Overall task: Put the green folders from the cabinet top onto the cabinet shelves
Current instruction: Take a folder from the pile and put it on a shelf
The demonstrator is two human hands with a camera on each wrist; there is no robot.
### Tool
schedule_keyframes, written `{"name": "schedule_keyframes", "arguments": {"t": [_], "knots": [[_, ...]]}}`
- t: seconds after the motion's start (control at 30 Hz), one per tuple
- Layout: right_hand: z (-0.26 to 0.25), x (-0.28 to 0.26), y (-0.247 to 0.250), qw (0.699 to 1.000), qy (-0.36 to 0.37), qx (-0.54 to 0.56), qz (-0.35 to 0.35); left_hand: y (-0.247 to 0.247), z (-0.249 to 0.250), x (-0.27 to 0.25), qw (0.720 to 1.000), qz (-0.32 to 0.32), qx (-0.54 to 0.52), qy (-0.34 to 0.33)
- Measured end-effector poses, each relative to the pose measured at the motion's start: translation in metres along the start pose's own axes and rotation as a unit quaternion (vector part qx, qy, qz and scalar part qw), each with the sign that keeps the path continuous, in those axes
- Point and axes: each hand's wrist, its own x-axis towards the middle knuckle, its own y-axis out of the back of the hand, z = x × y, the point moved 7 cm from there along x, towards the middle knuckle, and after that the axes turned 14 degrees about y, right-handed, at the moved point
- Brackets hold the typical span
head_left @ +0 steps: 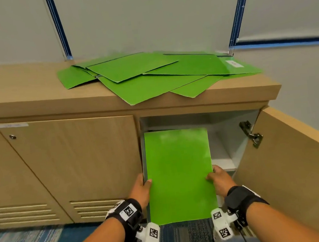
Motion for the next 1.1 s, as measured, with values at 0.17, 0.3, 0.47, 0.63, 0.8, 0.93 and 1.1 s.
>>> {"name": "schedule_keyframes", "arguments": {"t": [0.17, 0.3, 0.47, 0.63, 0.8, 0.93, 1.1], "knots": [[-0.003, 0.041, 0.020, 0.999, -0.006, -0.001, 0.048, -0.012, 0.015, 0.022, 0.994, 0.023, 0.094, -0.050], [0.006, 0.089, 0.023, 0.998, 0.005, -0.025, 0.060, -0.043, 0.018, 0.016, 0.874, 0.039, 0.447, -0.188], [0.010, 0.129, 0.016, 0.995, 0.005, -0.070, 0.065, -0.070, 0.013, 0.042, 0.740, 0.030, 0.625, -0.247], [0.025, 0.158, -0.004, 0.990, 0.006, -0.143, 0.001, -0.076, 0.015, 0.091, 0.750, -0.015, 0.627, -0.212], [0.037, 0.161, -0.032, 0.956, 0.013, -0.274, -0.104, -0.074, 0.019, 0.117, 0.768, -0.027, 0.620, -0.162], [0.039, 0.156, -0.053, 0.885, 0.039, -0.421, -0.196, -0.075, 0.016, 0.127, 0.766, -0.010, 0.629, -0.135], [0.041, 0.143, -0.075, 0.766, 0.063, -0.579, -0.271, -0.079, 0.009, 0.128, 0.775, 0.007, 0.619, -0.127]]}}
